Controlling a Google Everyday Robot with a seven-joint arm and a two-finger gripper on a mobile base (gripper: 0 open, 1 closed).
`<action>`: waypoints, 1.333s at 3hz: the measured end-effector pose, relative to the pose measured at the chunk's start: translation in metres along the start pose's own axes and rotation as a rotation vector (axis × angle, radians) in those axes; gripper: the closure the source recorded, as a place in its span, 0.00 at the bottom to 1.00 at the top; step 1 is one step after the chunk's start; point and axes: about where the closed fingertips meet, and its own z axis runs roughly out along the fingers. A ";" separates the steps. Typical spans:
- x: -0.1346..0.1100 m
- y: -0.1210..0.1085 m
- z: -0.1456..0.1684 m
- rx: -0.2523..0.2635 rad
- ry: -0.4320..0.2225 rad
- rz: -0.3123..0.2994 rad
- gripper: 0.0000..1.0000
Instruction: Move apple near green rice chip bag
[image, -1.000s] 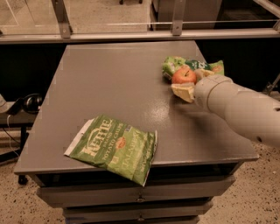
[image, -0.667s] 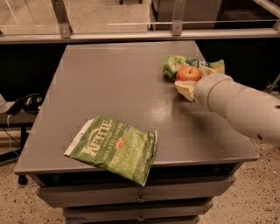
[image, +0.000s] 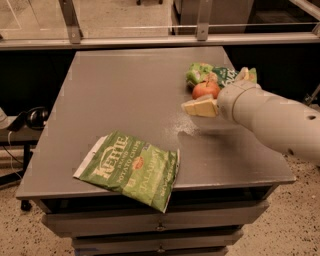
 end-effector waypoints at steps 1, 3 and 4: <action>-0.008 0.004 -0.005 0.010 -0.020 0.010 0.00; -0.061 -0.024 -0.011 -0.008 -0.161 0.060 0.00; -0.047 -0.047 -0.011 -0.021 -0.150 0.110 0.00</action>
Offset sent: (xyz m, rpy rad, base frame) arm -0.0598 0.0147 0.0674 0.1581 -0.2146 0.1041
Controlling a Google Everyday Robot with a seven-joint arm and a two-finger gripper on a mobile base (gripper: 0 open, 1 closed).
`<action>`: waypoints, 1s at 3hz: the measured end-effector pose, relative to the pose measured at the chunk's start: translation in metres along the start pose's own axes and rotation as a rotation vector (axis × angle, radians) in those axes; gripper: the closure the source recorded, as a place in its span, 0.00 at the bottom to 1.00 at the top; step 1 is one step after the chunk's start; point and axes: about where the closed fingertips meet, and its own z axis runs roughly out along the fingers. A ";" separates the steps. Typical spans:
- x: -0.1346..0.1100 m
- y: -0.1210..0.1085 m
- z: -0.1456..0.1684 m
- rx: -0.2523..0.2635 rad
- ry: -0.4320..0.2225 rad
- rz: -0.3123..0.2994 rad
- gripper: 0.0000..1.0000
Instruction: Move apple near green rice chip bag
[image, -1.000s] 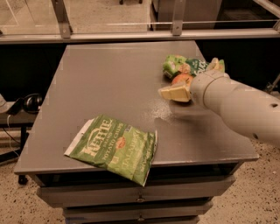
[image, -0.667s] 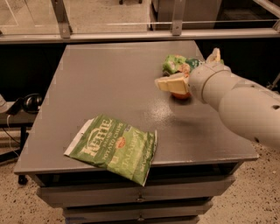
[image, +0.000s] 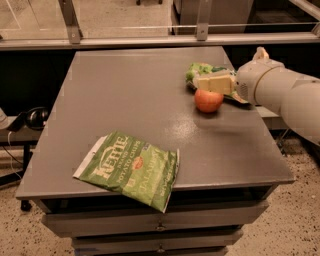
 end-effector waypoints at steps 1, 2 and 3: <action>0.000 0.000 0.000 -0.001 0.000 0.002 0.00; 0.001 0.007 0.006 -0.039 -0.034 0.031 0.00; -0.004 -0.018 0.014 -0.077 -0.113 0.064 0.00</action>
Offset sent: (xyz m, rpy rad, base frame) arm 0.0031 0.0140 -0.0126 0.1490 -0.0292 0.1278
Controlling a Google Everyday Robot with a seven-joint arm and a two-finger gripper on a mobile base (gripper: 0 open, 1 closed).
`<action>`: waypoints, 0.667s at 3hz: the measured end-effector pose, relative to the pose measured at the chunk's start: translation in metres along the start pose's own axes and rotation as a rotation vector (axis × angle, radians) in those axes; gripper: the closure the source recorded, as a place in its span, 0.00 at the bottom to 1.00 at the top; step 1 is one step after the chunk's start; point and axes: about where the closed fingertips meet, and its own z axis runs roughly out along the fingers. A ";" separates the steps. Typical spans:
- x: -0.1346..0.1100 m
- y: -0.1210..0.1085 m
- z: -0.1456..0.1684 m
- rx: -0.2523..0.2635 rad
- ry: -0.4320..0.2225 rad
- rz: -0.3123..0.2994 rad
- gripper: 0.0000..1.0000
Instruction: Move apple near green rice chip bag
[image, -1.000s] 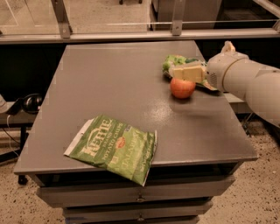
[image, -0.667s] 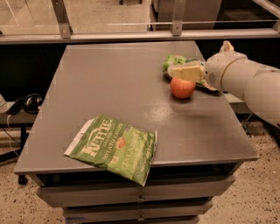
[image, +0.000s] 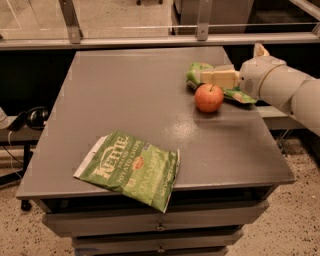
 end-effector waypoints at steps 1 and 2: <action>-0.023 -0.053 0.004 0.026 -0.090 0.002 0.00; -0.053 -0.100 0.011 0.049 -0.167 -0.027 0.00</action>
Offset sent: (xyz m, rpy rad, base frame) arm 0.0914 -0.1316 0.1266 0.0681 -0.2950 -0.0593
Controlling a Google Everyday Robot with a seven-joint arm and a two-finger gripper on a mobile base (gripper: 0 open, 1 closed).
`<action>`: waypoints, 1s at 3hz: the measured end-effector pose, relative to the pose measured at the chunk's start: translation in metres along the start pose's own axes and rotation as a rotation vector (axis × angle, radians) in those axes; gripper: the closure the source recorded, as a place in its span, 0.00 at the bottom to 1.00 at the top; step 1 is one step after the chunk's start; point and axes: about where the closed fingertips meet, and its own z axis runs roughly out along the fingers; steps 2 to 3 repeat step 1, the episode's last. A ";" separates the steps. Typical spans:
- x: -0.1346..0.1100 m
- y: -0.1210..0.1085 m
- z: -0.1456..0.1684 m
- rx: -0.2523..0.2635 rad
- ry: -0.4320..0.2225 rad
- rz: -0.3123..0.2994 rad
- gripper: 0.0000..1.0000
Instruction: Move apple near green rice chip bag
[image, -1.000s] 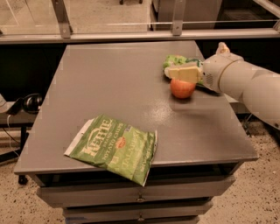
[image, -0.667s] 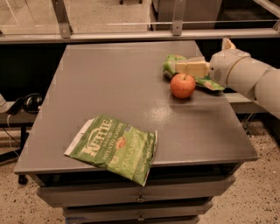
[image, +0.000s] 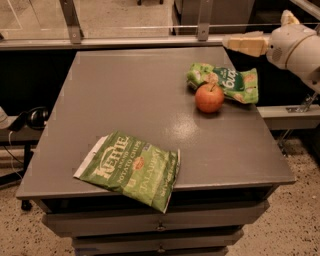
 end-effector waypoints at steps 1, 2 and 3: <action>-0.027 -0.037 -0.013 0.063 -0.043 -0.005 0.00; -0.027 -0.037 -0.013 0.063 -0.043 -0.005 0.00; -0.027 -0.037 -0.013 0.063 -0.043 -0.005 0.00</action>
Offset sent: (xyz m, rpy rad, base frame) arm 0.0000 0.0000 0.0000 0.0000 0.0000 0.0000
